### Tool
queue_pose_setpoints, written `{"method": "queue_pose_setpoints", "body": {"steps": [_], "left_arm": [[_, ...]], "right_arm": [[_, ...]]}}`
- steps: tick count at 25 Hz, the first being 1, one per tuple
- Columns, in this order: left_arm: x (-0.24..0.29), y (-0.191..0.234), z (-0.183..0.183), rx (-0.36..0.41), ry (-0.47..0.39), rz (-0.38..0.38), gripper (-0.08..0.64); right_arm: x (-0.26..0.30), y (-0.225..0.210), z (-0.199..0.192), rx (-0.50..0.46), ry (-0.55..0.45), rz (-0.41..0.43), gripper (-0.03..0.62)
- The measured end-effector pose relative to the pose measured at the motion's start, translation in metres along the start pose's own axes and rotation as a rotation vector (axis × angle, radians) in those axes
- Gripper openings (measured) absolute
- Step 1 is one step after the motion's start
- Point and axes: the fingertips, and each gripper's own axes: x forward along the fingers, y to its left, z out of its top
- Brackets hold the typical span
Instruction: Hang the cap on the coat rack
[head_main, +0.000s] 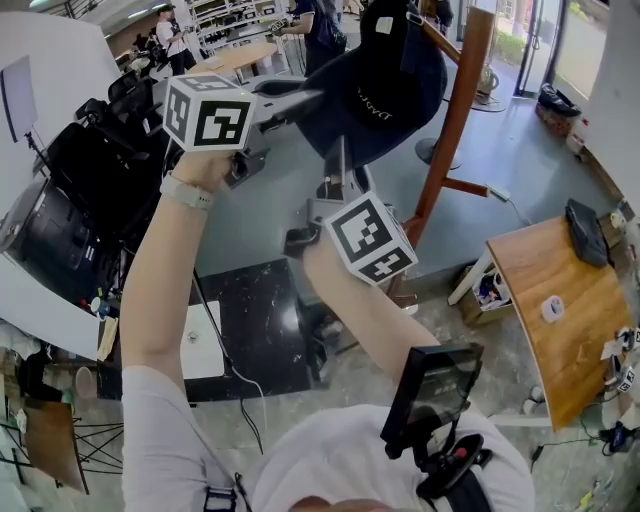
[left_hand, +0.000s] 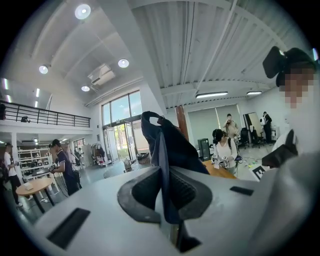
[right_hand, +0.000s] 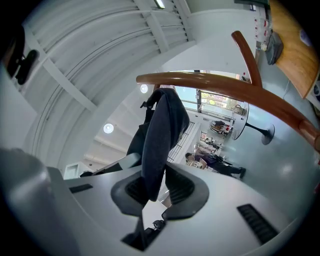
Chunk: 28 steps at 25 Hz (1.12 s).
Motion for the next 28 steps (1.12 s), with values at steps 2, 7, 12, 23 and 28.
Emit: {"method": "queue_pose_setpoints", "body": {"steps": [2, 7, 12, 23, 28], "left_arm": [[-0.002, 0.003, 0.004, 0.020, 0.011, 0.007, 0.028], [0.007, 0.006, 0.010, 0.056, 0.055, -0.004, 0.028], [0.019, 0.006, -0.002, 0.045, 0.088, -0.046, 0.028], [0.025, 0.004, -0.056, -0.075, 0.015, -0.056, 0.029], [0.025, 0.003, -0.079, -0.110, -0.029, -0.043, 0.029]], "right_arm": [[0.004, 0.004, -0.003, 0.029, -0.008, 0.008, 0.057], [0.010, 0.004, 0.000, 0.053, -0.027, 0.009, 0.058], [0.006, -0.008, -0.003, 0.048, -0.027, -0.017, 0.057], [-0.017, -0.042, -0.022, -0.022, 0.009, -0.047, 0.058], [-0.022, -0.053, -0.034, -0.054, 0.026, -0.020, 0.064]]}}
